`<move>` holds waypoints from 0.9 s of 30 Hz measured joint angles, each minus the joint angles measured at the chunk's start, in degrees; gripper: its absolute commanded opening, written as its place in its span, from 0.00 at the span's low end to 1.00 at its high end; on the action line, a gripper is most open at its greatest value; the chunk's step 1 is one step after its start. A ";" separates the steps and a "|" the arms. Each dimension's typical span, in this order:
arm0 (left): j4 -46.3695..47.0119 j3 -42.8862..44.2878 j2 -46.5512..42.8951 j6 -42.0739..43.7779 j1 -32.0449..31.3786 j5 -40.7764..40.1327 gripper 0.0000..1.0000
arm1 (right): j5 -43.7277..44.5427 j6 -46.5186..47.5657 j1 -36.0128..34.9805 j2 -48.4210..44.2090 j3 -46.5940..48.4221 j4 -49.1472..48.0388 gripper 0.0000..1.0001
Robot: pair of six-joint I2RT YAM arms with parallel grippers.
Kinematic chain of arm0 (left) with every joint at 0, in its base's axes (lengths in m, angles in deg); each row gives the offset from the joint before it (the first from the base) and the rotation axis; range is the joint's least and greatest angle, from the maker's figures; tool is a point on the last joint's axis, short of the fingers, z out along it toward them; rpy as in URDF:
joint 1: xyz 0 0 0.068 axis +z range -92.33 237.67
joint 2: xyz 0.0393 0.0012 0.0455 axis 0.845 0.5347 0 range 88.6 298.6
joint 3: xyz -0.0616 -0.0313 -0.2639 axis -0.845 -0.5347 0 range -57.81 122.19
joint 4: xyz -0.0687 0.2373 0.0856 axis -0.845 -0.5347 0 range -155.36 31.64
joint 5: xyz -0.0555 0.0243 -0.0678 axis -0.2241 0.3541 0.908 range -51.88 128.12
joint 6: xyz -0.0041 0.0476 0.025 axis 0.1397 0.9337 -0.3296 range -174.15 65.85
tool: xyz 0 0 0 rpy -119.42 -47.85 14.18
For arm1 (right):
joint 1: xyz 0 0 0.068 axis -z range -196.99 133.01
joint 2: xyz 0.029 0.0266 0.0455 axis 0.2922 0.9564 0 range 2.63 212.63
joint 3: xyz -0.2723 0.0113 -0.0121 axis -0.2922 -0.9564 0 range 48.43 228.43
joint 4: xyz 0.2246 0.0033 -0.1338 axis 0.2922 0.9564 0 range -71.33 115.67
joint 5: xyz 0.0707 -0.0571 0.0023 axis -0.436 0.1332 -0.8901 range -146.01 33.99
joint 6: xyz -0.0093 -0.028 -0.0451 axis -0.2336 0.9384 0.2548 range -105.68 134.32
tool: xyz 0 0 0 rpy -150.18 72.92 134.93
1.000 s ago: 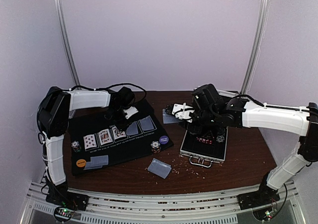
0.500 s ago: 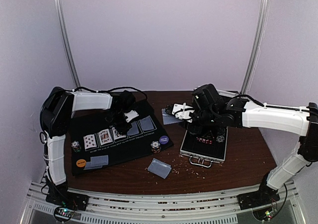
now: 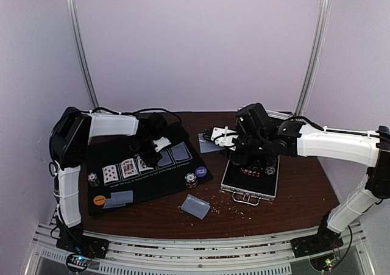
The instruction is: Distribute texas hold em gaming equipment
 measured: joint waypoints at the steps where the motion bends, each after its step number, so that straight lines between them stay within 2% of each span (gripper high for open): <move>1: -0.02 -0.15 0.00 0.04 0.00 -0.24 0.26 | 0.00 -0.02 0.00 0.02 0.00 0.02 0.41; 14: -0.50 -0.37 -3.80 0.24 0.00 -0.98 0.30 | -0.48 -5.55 -3.21 -2.45 -2.43 1.55 0.41; 20: -0.07 -0.35 -9.90 0.17 0.00 2.01 0.32 | -0.90 -10.82 -7.30 -2.86 -5.53 2.64 0.41; 27: 3.28 -2.86 -16.79 -1.14 0.00 9.62 0.39 | -1.46 -16.81 -11.43 -3.69 -9.55 2.23 0.40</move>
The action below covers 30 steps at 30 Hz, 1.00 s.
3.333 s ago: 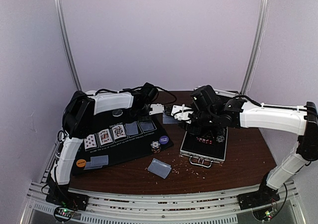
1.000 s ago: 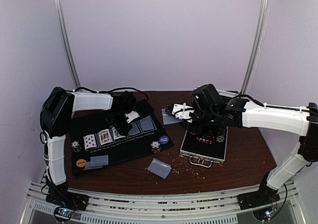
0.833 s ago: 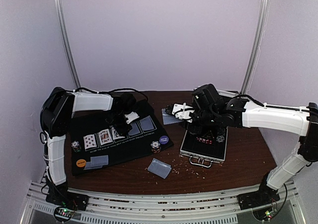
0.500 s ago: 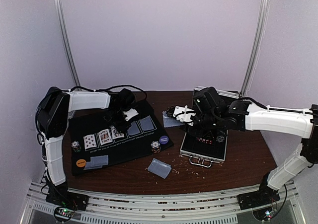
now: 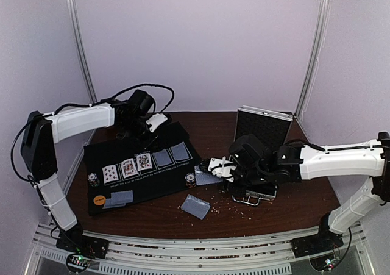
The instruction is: Distribute texas hold em gaming equipment
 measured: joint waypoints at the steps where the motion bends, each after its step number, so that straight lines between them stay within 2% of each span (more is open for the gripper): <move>1: 1.09 -1.25 -1.27 -0.46 0.00 1.42 0.40 | -0.11 -0.76 -0.39 -0.13 -0.81 -0.35 0.40; 4: 4.24 -5.40 -5.66 -2.40 0.02 6.75 0.48 | -0.52 -2.36 -1.20 -0.24 -2.71 -0.94 0.40; 7: 9.90 -10.86 -10.16 -5.22 0.00 15.21 0.64 | -0.81 -3.26 -1.51 -0.24 -3.72 -1.79 0.40; 9: 18.40 -18.64 -14.75 -8.98 -0.09 23.82 0.72 | -0.79 -3.63 -1.57 -0.24 -3.98 -3.08 0.40; 11: 28.30 -27.98 -19.78 -14.38 -0.59 31.76 0.75 | -0.79 -3.69 -1.60 -0.22 -4.00 -4.79 0.40; 15: 45.75 -40.48 -25.44 -24.94 -3.23 40.50 0.81 | -0.79 -3.32 -1.62 -0.04 -3.93 -7.43 0.40; 18: 58.21 -45.66 -27.32 -31.61 -5.62 42.97 0.86 | -0.79 -2.40 -1.73 0.76 -3.26 -8.41 0.40; 22: 71.63 -49.81 -28.44 -38.56 -7.63 43.36 0.85 | -0.98 -0.98 -1.86 2.58 -1.11 -9.38 0.40; 26: 76.56 -49.64 -26.84 -41.51 -8.00 42.25 0.79 | -1.18 -0.04 -1.86 3.82 0.74 -10.21 0.40; 30: 77.85 -48.57 -23.21 -43.08 -8.41 41.40 0.77 | -1.44 1.07 -1.88 4.70 2.12 -10.60 0.40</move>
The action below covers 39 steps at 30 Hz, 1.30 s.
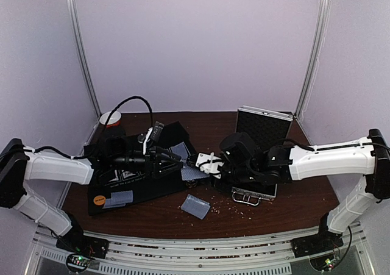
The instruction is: Distribute texas hold em gaming equipment
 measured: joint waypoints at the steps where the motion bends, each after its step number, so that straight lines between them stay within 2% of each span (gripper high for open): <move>1: 0.17 0.15 0.68 -0.24 -0.04 -0.15 0.77 | -0.02 0.26 0.00 0.11 0.22 -0.04 0.40; 6: 0.22 1.95 3.17 -1.22 -0.15 -0.28 0.73 | -0.13 1.79 -0.35 1.05 1.53 -0.31 0.40; 11: -0.39 4.46 5.53 -1.46 -0.63 -0.11 0.63 | -0.11 3.50 -0.90 2.27 2.73 -0.46 0.40; 21: -6.34 7.28 6.54 1.79 -1.36 2.01 0.51 | 0.39 8.20 -0.98 4.09 5.35 0.24 0.40; 24: -8.46 8.24 6.88 3.10 -1.77 2.47 0.41 | 0.39 9.44 -1.09 5.05 6.43 0.39 0.40; 31: -12.46 9.53 7.65 6.73 -2.45 3.82 0.04 | 0.20 10.93 -1.22 5.95 7.17 0.85 0.40; 32: -12.74 9.53 7.65 7.45 -2.43 3.89 0.00 | 0.00 10.91 -1.22 5.95 7.19 0.90 0.40; 33: -12.98 9.53 7.65 7.82 -2.38 3.93 0.00 | -0.15 10.82 -1.22 5.95 7.23 0.98 0.41; 34: -13.14 9.53 7.63 8.70 -2.38 3.96 0.00 | -0.24 10.58 -1.22 5.95 7.26 1.01 0.42; 36: -13.25 9.49 7.54 9.35 -2.38 3.98 0.00 | -0.33 10.32 -1.22 5.95 7.28 1.01 0.52; 39: -13.75 9.40 6.80 9.31 -2.38 4.02 0.00 | -0.22 10.64 -1.33 5.95 7.28 0.66 0.72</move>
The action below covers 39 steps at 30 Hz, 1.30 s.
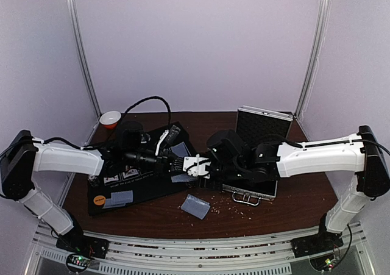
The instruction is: Distribute texas hold em gaming equipment
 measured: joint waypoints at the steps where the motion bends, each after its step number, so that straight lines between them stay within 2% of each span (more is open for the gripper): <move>1: -0.33 0.00 -0.46 0.13 -0.02 -0.07 0.00 | 0.13 0.15 -0.07 0.00 0.00 -0.11 0.77; 5: -5.64 -0.04 -2.97 1.49 -0.02 -0.92 0.00 | 0.83 0.20 -0.17 -0.55 -0.15 -0.33 0.94; 7: -8.31 -0.48 -3.87 1.66 -0.02 -1.53 0.00 | 0.83 -0.26 -0.20 -1.64 -0.48 0.17 0.97; 11: -13.68 -2.67 -6.14 1.42 0.00 -2.84 0.00 | 0.72 -1.77 -0.83 -5.60 -3.28 1.57 0.99; 16: -22.97 -10.32 -7.87 -0.13 -0.02 -3.43 0.00 | 2.05 -3.67 -0.55 -10.95 -6.62 1.33 1.00; 20: -28.81 -15.41 -7.87 -1.73 -0.02 -4.31 0.00 | 2.51 -4.79 -0.50 -11.82 -7.23 0.83 1.00; 27: -30.23 -16.70 -4.07 -2.36 1.57 -4.31 0.00 | 2.51 -5.22 -0.50 -11.76 -7.98 0.35 1.00; 34: -28.30 -16.90 -3.37 -2.91 1.62 -6.21 0.29 | 2.49 -5.18 -0.50 -11.76 -8.02 0.17 1.00; 39: -29.46 -16.85 -3.23 -1.81 1.62 -9.62 0.33 | 2.45 -5.16 -0.50 -11.39 -8.02 0.00 1.00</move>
